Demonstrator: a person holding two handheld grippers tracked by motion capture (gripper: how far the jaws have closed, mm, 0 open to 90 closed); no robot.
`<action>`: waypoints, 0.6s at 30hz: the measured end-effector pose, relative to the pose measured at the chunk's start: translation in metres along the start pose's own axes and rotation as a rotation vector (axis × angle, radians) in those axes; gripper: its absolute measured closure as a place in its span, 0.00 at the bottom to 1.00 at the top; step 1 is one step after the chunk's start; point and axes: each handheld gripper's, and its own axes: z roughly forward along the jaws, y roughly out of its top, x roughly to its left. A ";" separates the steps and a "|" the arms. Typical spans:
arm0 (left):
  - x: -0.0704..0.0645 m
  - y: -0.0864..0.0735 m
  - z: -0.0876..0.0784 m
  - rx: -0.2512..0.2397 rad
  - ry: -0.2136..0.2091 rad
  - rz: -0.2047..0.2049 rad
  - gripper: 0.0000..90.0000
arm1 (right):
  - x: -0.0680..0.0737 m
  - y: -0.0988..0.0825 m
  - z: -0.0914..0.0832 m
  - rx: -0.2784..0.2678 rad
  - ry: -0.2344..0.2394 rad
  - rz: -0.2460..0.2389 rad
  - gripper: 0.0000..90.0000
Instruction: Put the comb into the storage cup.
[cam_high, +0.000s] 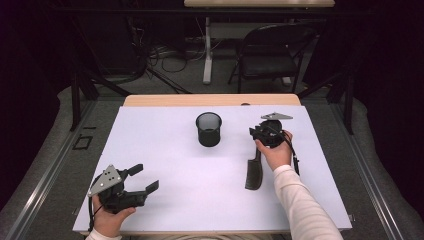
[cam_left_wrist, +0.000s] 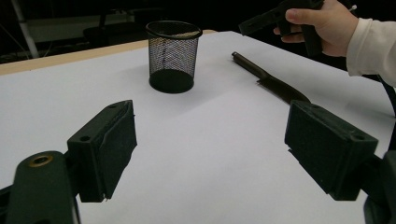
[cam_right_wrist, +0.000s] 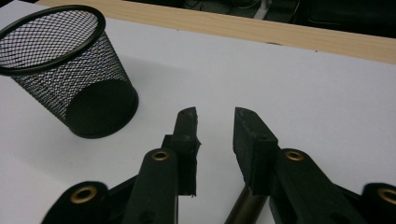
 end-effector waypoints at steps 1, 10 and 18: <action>0.000 0.000 0.000 0.001 0.001 0.001 0.19 | -0.001 -0.001 0.005 0.015 0.004 0.020 0.83; 0.000 -0.001 0.001 0.004 0.001 0.002 0.19 | -0.003 -0.006 0.018 0.058 -0.046 0.022 0.86; 0.001 -0.001 0.001 0.005 0.001 -0.001 0.19 | -0.003 -0.011 0.026 0.095 -0.025 0.017 0.95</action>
